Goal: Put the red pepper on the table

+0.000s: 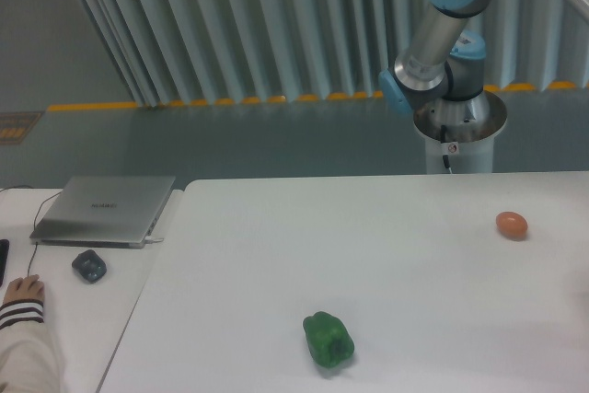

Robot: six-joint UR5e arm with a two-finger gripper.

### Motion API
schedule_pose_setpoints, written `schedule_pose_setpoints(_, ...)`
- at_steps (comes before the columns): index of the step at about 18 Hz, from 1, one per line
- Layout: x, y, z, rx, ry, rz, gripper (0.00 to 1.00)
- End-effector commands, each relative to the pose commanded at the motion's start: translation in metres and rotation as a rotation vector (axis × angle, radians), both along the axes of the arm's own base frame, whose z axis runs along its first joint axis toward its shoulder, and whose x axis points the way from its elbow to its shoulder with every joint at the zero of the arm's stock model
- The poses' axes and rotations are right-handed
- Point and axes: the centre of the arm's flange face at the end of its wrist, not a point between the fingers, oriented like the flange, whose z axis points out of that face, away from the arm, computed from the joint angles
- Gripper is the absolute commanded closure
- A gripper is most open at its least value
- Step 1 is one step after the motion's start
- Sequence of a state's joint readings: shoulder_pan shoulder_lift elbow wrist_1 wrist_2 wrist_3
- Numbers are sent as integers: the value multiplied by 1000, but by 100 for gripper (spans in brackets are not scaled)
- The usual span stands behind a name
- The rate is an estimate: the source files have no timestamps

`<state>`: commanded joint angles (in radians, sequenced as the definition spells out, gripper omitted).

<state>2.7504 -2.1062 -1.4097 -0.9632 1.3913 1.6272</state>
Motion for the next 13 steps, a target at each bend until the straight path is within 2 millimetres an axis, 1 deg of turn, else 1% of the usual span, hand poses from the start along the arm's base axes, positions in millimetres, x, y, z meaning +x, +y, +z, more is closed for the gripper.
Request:
schedule_pose_setpoints(3,2,-6,-11,-13,-9,-31,0)
schedule_pose_setpoints(4,3,-5,-11,-14,-9,-29,0)
schedule_pose_setpoints(7,0,-5,-9,-9,-6,-19,0)
schedule_pose_setpoints(8,-1,-4,-4,-4,-6,-6,0)
schedule_pose_setpoints(11,0,2,0,13,-17,56,0)
schedule_pose_setpoints(13,-1,0,0,36,-38,89,0)
